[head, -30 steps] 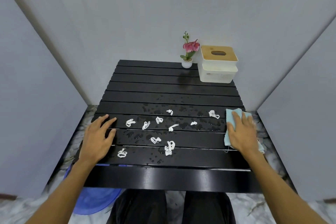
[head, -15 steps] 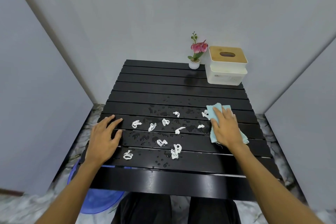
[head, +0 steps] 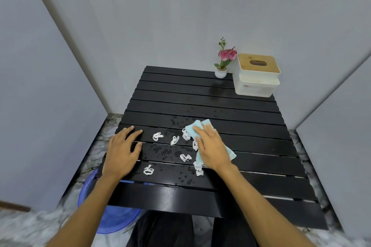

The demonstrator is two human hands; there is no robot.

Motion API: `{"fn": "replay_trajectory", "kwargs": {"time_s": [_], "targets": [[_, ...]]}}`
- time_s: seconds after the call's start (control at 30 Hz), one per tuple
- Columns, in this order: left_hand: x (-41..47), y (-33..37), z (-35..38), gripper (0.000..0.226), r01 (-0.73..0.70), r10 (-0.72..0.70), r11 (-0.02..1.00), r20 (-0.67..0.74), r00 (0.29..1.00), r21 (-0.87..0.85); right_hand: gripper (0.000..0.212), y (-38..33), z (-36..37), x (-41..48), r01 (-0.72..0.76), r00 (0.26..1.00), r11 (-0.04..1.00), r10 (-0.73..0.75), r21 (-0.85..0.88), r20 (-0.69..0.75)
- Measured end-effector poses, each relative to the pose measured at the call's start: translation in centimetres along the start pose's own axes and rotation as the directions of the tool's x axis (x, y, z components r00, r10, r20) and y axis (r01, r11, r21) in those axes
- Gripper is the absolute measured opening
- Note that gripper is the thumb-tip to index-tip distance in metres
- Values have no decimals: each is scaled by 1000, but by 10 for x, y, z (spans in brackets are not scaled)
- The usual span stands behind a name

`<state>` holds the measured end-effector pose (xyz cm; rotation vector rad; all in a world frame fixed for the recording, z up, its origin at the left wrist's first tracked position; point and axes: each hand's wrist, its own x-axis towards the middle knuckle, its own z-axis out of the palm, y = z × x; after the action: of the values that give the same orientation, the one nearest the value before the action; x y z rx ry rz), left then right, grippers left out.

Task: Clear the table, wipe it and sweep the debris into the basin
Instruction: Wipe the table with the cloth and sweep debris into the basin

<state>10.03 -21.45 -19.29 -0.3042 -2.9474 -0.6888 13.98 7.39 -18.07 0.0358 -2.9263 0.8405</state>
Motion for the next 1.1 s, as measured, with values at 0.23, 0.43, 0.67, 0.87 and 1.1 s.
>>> {"fn": "replay_trajectory", "kwargs": {"time_s": [0.23, 0.43, 0.67, 0.87, 1.1], "targets": [[-2, 2, -3, 44, 2, -2, 1000, 5, 1000, -29, 36, -18, -13, -9, -215, 968, 803, 253, 556, 10], [8, 1, -11, 41, 29, -32, 992, -24, 999, -121, 36, 27, -87, -20, -322, 913, 687, 408, 652, 21], [57, 12, -8, 40, 2, -5, 991, -25, 1000, -136, 43, 117, -144, 0, -422, 851, 851, 491, 314, -188], [84, 18, 12, 47, -66, 67, 998, 40, 997, -25, 51, 160, -110, 11, -463, 885, 870, 445, -169, -136], [85, 16, 20, 52, -42, 42, 999, 24, 999, 14, 48, 171, -95, 21, -484, 864, 844, 422, -229, -274]]}}
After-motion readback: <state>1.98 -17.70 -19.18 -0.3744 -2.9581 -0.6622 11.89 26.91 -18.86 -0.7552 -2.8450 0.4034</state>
